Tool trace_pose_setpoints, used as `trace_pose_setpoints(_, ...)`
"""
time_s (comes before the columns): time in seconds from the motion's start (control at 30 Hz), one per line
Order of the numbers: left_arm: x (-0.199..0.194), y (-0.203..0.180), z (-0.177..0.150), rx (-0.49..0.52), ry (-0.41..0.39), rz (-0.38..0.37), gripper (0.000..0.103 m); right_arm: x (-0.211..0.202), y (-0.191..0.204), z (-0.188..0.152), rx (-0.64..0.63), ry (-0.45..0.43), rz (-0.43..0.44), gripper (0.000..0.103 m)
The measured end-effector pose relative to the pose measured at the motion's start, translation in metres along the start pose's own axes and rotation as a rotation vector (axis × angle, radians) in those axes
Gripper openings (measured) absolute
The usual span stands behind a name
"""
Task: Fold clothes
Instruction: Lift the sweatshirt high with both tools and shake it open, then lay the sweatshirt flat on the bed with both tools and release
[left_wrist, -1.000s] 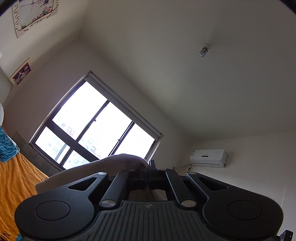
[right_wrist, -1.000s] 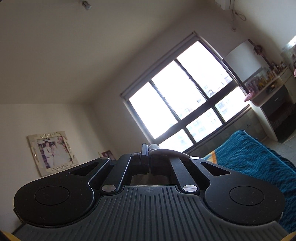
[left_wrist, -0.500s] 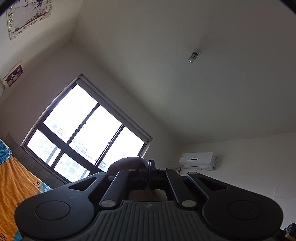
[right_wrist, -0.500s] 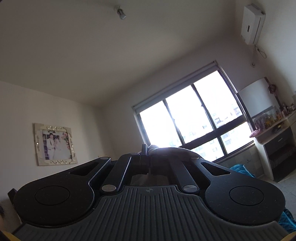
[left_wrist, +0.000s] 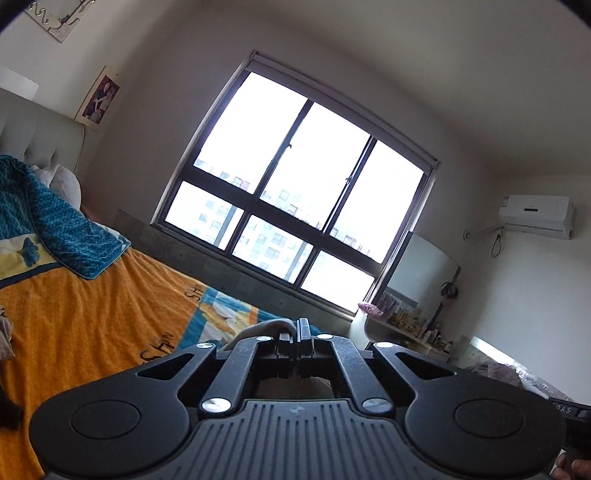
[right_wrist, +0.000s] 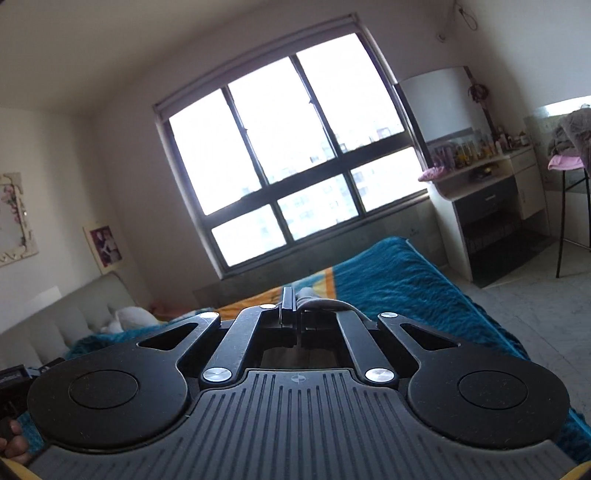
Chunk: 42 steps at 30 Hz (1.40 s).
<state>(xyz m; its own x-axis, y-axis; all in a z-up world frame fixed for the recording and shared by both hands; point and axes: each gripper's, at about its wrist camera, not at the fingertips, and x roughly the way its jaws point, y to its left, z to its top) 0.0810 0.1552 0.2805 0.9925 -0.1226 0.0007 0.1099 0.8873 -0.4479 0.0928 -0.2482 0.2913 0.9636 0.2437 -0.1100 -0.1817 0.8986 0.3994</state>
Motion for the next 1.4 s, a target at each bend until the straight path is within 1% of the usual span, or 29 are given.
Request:
trace_pose_setpoints(0.03, -0.004, -0.007, 0.011, 0.026, -0.042, -0.022, 0.0, -0.002, 0.003, 0.013, 0.006, -0.036, 0.02, 0.001)
trace_pose_setpoints(0.07, -0.009, -0.012, 0.014, 0.047, -0.06, -0.039, 0.0, -0.005, 0.005, 0.025, 0.012, -0.072, 0.041, 0.001)
trace_pose_setpoints(0.13, -0.021, -0.018, 0.012, 0.079, -0.079, -0.071, 0.0, -0.023, 0.012, 0.034, -0.022, -0.113, 0.053, 0.001)
trace_pose_setpoints(0.17, -0.024, -0.015, 0.004, 0.076, -0.059, -0.08, 0.0, -0.032, 0.01, 0.03, -0.023, -0.111, 0.056, 0.001)
trace_pose_setpoints(0.23, -0.026, -0.003, -0.021, 0.057, 0.011, -0.08, 0.0, -0.036, -0.007, -0.001, 0.006, -0.033, 0.037, 0.001)
trace_pose_setpoints(0.3, -0.016, 0.019, -0.062, 0.023, 0.12, -0.045, 0.0, -0.04, -0.024, -0.031, 0.035, 0.046, 0.019, 0.001)
trace_pose_setpoints(0.4, -0.007, 0.065, -0.134, -0.069, 0.296, 0.043, 0.0, -0.022, -0.058, -0.116, 0.09, 0.228, -0.045, 0.001)
trace_pose_setpoints(0.47, -0.001, 0.103, -0.189, -0.15, 0.428, 0.126, 0.0, -0.009, -0.081, -0.172, 0.127, 0.35, -0.087, 0.001)
trace_pose_setpoints(0.57, 0.003, 0.153, -0.268, -0.264, 0.595, 0.255, 0.0, 0.009, -0.116, -0.257, 0.183, 0.533, -0.151, 0.001)
trace_pose_setpoints(0.6, 0.002, 0.164, -0.285, -0.289, 0.63, 0.286, 0.0, 0.016, -0.126, -0.282, 0.192, 0.587, -0.193, 0.001)
trace_pose_setpoints(0.67, -0.001, 0.183, -0.314, -0.324, 0.688, 0.337, 0.0, 0.019, -0.145, -0.32, 0.222, 0.658, -0.25, 0.001)
trace_pose_setpoints(0.7, -0.003, 0.187, -0.321, -0.319, 0.698, 0.349, 0.0, 0.02, -0.154, -0.338, 0.237, 0.694, -0.279, 0.001)
trace_pose_setpoints(0.73, -0.006, 0.188, -0.325, -0.306, 0.699, 0.356, 0.0, 0.016, -0.157, -0.342, 0.241, 0.693, -0.288, 0.001)
trace_pose_setpoints(0.83, -0.014, 0.187, -0.324, -0.324, 0.69, 0.34, 0.0, 0.006, -0.165, -0.353, 0.25, 0.688, -0.312, 0.001)
trace_pose_setpoints(0.93, -0.025, 0.173, -0.305, -0.336, 0.651, 0.299, 0.0, -0.006, -0.155, -0.335, 0.232, 0.607, -0.308, 0.001)
trace_pose_setpoints(1.0, -0.034, 0.165, -0.288, -0.356, 0.616, 0.256, 0.0, -0.011, -0.142, -0.313, 0.228, 0.55, -0.308, 0.001)
trace_pose_setpoints(1.07, -0.04, 0.157, -0.273, -0.357, 0.601, 0.231, 0.0, -0.019, -0.135, -0.293, 0.238, 0.5, -0.304, 0.001)
trace_pose_setpoints(1.17, -0.052, 0.145, -0.256, -0.329, 0.59, 0.216, 0.0, -0.034, -0.135, -0.272, 0.274, 0.484, -0.276, 0.001)
trace_pose_setpoints(1.23, -0.063, 0.14, -0.256, -0.307, 0.595, 0.227, 0.0, -0.043, -0.135, -0.27, 0.276, 0.511, -0.257, 0.001)
trace_pose_setpoints(1.3, -0.07, 0.139, -0.266, -0.277, 0.621, 0.255, 0.0, -0.051, -0.136, -0.278, 0.238, 0.538, -0.276, 0.001)
trace_pose_setpoints(1.4, -0.072, 0.143, -0.296, -0.228, 0.696, 0.312, 0.0, -0.058, -0.14, -0.299, 0.183, 0.571, -0.331, 0.001)
